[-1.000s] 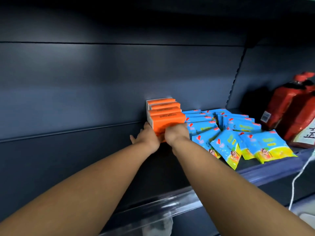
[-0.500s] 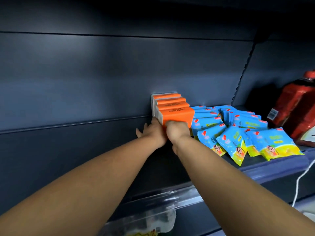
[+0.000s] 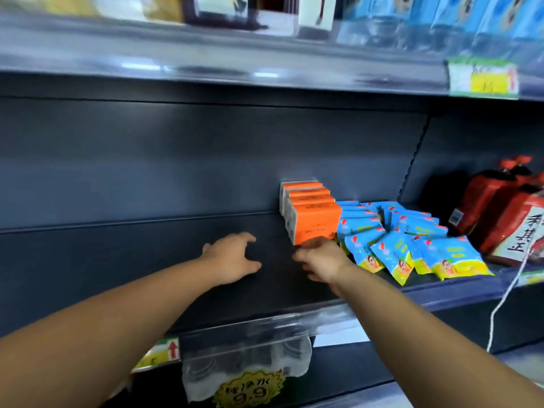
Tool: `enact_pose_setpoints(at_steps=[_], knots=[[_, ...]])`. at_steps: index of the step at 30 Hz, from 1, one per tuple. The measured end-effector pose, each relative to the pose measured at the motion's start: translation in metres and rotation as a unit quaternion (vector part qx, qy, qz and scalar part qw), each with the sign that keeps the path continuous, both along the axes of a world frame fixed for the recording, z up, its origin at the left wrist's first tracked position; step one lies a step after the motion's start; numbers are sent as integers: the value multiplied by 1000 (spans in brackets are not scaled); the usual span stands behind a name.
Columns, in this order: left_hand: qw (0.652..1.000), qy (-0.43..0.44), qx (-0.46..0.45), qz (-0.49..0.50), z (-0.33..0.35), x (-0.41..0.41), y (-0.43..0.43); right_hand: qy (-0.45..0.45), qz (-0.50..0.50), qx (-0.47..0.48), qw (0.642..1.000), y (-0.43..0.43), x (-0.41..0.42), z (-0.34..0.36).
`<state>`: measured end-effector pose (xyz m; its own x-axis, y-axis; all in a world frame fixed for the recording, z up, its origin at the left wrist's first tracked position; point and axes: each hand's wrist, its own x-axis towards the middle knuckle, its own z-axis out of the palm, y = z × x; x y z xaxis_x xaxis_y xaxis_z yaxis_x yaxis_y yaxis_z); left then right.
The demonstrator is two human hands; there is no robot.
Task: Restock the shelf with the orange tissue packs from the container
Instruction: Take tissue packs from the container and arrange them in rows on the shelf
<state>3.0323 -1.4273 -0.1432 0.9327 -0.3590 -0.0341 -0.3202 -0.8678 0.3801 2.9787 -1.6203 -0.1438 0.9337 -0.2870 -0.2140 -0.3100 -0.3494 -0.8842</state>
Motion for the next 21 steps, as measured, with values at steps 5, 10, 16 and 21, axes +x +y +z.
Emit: enact_pose_setpoints(at_steps=[5, 10, 16, 21], knots=[[993, -86, 80, -20, 22, -57, 62, -21, 116, -138, 983, 46, -37, 21], [994, -92, 65, 10, 18, -123, 126, -9, 190, -129, 973, 100, -83, 21], [996, -59, -37, 61, -32, -198, 195, 48, 256, -156, 953, 162, -144, -29], [989, -4, -108, 101, -70, -229, 230, 139, 297, -183, 927, 204, -185, -76]])
